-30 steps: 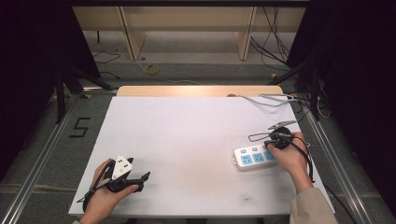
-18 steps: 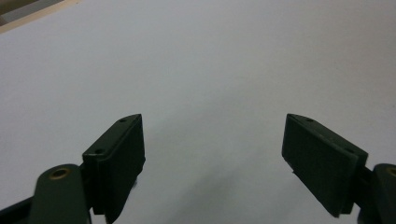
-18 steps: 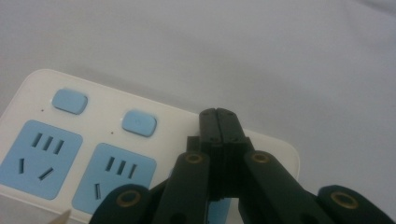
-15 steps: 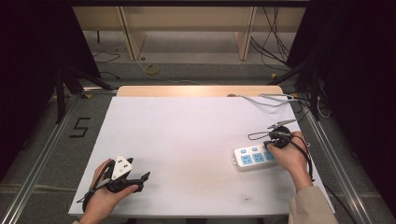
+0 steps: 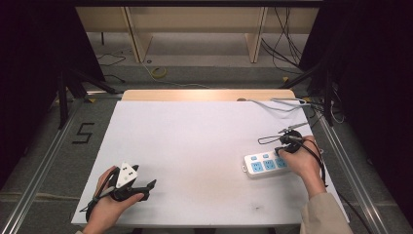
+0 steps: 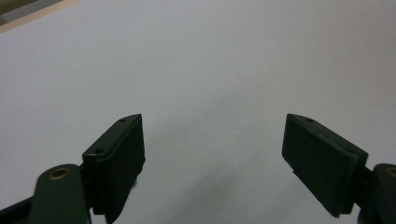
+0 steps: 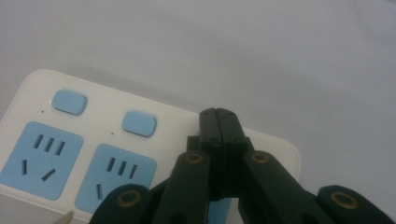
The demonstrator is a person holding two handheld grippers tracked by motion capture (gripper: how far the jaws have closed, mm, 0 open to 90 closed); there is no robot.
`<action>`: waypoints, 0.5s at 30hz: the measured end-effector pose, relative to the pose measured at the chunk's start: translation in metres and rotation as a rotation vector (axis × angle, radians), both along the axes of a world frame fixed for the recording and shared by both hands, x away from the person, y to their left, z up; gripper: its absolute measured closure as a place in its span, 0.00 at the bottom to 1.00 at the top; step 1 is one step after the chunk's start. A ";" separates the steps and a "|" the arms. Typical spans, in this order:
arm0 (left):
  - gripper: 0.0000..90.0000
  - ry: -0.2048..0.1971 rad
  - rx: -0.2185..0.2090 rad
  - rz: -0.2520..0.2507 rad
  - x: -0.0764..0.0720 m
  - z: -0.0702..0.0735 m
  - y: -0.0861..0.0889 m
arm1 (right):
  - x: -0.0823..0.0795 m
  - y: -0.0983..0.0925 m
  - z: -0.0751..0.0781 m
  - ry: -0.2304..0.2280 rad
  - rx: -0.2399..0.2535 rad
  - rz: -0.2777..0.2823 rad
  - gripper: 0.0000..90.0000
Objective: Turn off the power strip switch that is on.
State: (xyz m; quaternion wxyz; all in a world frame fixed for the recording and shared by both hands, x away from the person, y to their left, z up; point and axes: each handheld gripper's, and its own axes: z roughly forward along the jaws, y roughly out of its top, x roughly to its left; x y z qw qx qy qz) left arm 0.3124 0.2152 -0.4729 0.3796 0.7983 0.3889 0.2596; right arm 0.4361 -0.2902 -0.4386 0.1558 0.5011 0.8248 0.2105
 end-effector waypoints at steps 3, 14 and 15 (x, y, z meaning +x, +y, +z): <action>0.23 0.000 0.001 -0.001 0.000 0.000 0.000 | 0.001 0.001 0.000 0.008 -0.004 -0.003 1.00; 0.23 -0.001 0.000 -0.001 0.000 0.000 -0.001 | 0.002 0.002 0.000 0.021 -0.010 -0.007 1.00; 0.23 -0.001 -0.001 -0.001 0.000 0.000 -0.001 | 0.002 0.001 0.000 0.022 -0.010 -0.007 1.00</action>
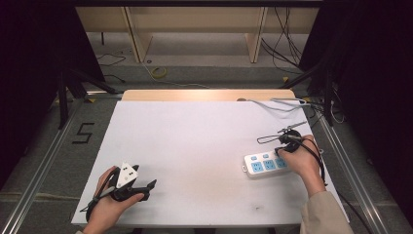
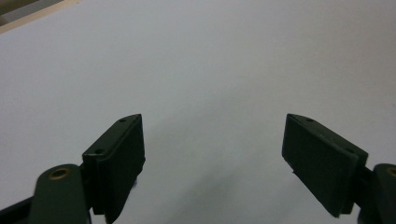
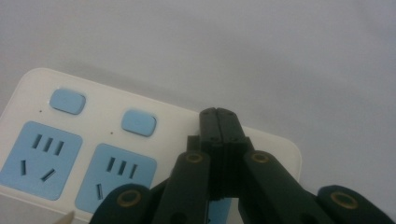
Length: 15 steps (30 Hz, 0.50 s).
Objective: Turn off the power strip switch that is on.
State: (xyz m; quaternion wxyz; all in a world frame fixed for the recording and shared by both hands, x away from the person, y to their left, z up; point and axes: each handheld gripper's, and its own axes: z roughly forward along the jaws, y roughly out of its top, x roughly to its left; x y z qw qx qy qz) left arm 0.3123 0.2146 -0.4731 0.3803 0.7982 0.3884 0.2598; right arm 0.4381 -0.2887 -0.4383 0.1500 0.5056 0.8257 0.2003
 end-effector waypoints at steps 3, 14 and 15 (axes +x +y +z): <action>0.23 0.000 0.001 0.000 0.000 0.000 0.000 | 0.000 -0.001 0.000 -0.001 0.005 0.000 1.00; 0.23 0.001 0.003 0.000 0.000 0.000 0.001 | -0.003 -0.003 -0.002 -0.022 0.031 -0.011 1.00; 0.23 0.002 0.003 0.000 0.000 0.000 0.001 | -0.003 -0.003 -0.002 -0.022 0.030 -0.011 1.00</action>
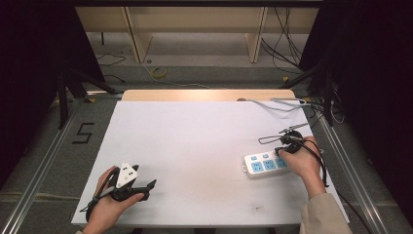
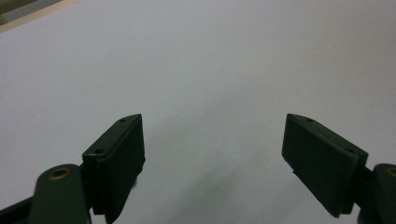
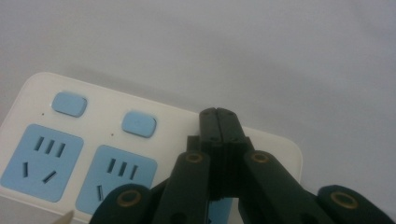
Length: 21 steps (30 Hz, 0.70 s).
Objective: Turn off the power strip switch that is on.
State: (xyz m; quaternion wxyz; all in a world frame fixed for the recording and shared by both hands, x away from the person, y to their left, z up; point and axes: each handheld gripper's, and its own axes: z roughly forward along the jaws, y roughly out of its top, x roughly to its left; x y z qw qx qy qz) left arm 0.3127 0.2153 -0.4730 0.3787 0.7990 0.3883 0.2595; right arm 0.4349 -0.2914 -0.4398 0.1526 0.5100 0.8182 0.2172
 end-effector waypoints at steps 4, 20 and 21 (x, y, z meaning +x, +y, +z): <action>0.23 0.000 0.000 -0.001 0.000 0.000 0.000 | 0.000 0.000 0.000 -0.005 -0.004 0.000 1.00; 0.23 0.000 0.000 -0.003 0.000 0.000 0.000 | -0.002 -0.001 0.001 -0.023 0.006 -0.002 1.00; 0.23 0.001 0.000 -0.003 0.000 0.000 0.000 | -0.003 -0.001 0.003 -0.025 0.015 -0.005 1.00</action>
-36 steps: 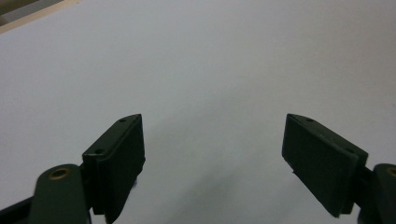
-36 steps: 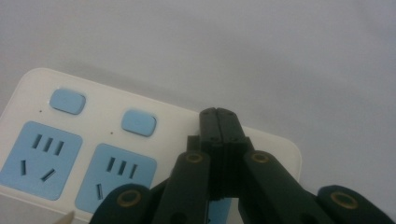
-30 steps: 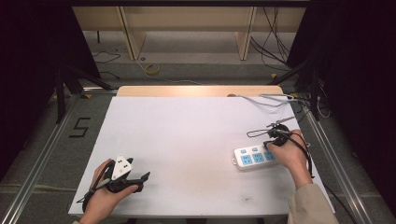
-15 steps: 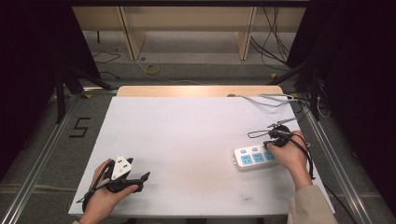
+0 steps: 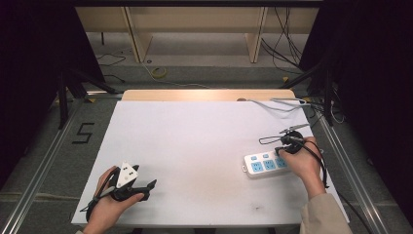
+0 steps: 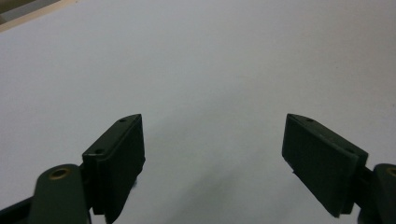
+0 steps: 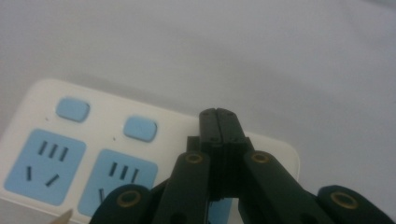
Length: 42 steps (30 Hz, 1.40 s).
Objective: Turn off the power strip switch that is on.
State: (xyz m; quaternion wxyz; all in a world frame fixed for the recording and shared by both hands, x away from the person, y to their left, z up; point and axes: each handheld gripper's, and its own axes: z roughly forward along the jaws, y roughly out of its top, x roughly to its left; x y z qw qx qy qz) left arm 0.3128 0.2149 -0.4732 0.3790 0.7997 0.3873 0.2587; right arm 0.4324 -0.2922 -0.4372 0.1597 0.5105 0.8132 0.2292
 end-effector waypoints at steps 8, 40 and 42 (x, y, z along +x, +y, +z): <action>0.23 0.001 0.001 -0.001 0.000 0.000 0.000 | -0.002 0.001 0.000 -0.015 -0.007 0.008 1.00; 0.23 0.001 -0.002 0.001 0.000 0.000 0.000 | -0.027 0.017 0.010 -0.205 0.191 0.141 1.00; 0.23 0.001 -0.001 -0.001 0.000 0.000 0.000 | -0.029 0.020 0.010 -0.211 0.196 0.151 1.00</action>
